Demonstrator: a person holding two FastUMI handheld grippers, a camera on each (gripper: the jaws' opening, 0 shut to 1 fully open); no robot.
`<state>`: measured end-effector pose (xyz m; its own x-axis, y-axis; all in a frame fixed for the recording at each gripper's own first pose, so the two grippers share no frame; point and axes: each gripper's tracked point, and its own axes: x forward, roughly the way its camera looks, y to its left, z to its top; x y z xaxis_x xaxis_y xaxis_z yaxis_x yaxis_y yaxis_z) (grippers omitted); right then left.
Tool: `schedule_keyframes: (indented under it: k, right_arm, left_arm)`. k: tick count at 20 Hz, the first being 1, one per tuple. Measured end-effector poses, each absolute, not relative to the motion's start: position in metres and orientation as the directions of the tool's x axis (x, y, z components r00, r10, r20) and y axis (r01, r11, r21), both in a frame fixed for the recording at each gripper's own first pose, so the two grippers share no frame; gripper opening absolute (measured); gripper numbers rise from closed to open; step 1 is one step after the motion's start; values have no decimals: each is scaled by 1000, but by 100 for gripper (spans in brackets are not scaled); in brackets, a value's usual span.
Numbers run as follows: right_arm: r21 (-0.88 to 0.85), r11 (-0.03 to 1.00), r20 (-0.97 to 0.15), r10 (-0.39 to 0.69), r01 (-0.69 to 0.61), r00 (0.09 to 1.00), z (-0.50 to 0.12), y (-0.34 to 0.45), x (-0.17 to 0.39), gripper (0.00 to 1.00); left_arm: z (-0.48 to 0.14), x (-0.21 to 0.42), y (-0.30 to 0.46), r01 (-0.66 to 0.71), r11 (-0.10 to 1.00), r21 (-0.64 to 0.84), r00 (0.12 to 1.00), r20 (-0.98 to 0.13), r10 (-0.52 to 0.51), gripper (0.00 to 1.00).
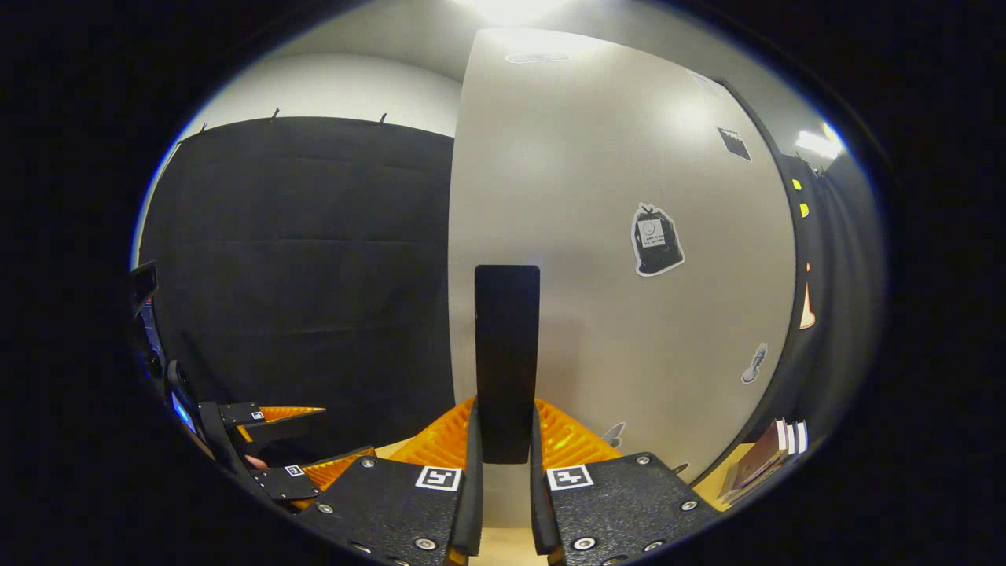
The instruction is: Open the cabinet door with the right hand, grasp the bottle in the cabinet with the left hand and place it on the coaster, then close the cabinet door with the right hand.
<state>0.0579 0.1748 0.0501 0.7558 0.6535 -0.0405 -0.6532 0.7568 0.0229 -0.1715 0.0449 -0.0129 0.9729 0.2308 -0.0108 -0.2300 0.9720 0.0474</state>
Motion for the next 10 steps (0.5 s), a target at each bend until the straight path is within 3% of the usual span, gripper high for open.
schedule_keyframes:
  k: [8,9,10]
  right_arm:
    - [30,756,-35,654,-654,755,53,147,29,25]
    - [31,760,-35,650,-649,759,53,142,24,25]
    - [32,764,-34,645,-644,763,54,137,18,25]
  left_arm:
    - [-15,-179,10,-212,977,33,977,-28,213,90]
    - [-15,-178,4,-206,978,32,978,-31,207,96]
    - [-15,-176,-2,-198,980,33,979,-35,199,96]
